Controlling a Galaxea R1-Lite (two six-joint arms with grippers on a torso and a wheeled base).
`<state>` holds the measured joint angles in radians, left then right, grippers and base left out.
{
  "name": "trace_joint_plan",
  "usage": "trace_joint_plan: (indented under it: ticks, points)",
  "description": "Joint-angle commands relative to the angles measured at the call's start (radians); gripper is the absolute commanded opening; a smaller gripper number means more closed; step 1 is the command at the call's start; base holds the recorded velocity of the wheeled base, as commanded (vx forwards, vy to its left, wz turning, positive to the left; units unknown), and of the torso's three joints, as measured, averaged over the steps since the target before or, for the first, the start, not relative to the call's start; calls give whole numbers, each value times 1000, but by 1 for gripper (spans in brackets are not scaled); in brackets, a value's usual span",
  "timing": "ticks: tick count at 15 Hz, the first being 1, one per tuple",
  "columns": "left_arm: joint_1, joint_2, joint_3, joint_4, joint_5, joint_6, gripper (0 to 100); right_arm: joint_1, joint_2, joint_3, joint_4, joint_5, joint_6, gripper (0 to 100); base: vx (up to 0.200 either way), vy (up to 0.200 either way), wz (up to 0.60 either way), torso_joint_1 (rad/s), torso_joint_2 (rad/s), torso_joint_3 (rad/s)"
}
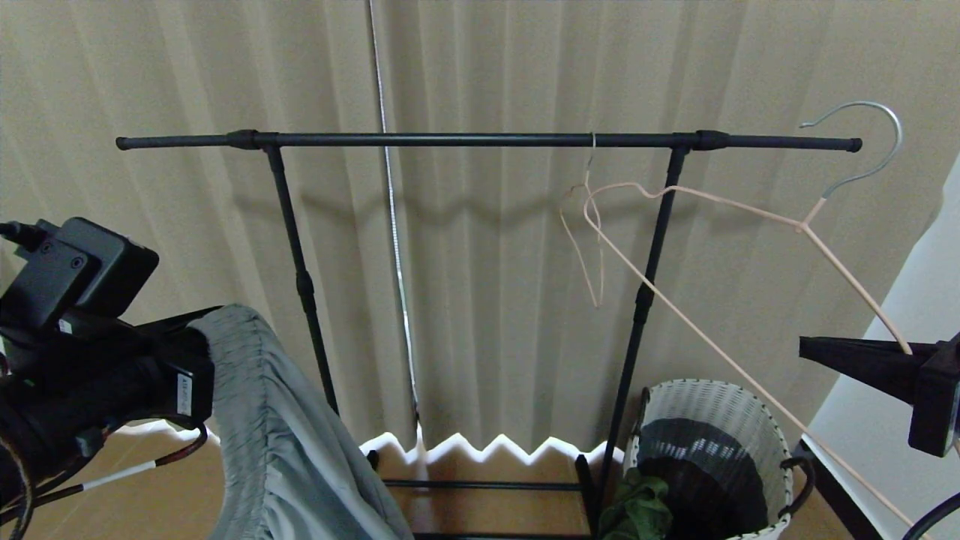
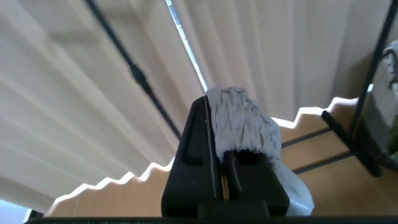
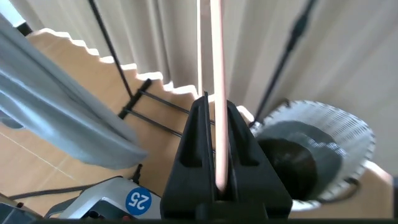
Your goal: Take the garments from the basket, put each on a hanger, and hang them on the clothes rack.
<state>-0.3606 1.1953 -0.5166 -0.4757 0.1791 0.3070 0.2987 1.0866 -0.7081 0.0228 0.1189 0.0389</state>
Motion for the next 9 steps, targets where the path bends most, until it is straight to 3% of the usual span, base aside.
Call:
trace_joint_plan:
  ticks: [1, 7, 9]
  points:
    - [0, 10, -2, -1, 0, 0, 0, 2, 6, 1, 0, 1, -1, 0, 0, 200, 0, 2, 2, -2]
    - [0, 13, -8, -4, 0, 3, 0, 45, 6, 2, 0, -1, -2, 0, 0, 200, 0, 2, -1, 2]
    - [0, 9, 3, -23, -1, 7, 0, 46, 6, 9, 0, -1, -2, 0, 0, 0, 0, 0, 0, 0]
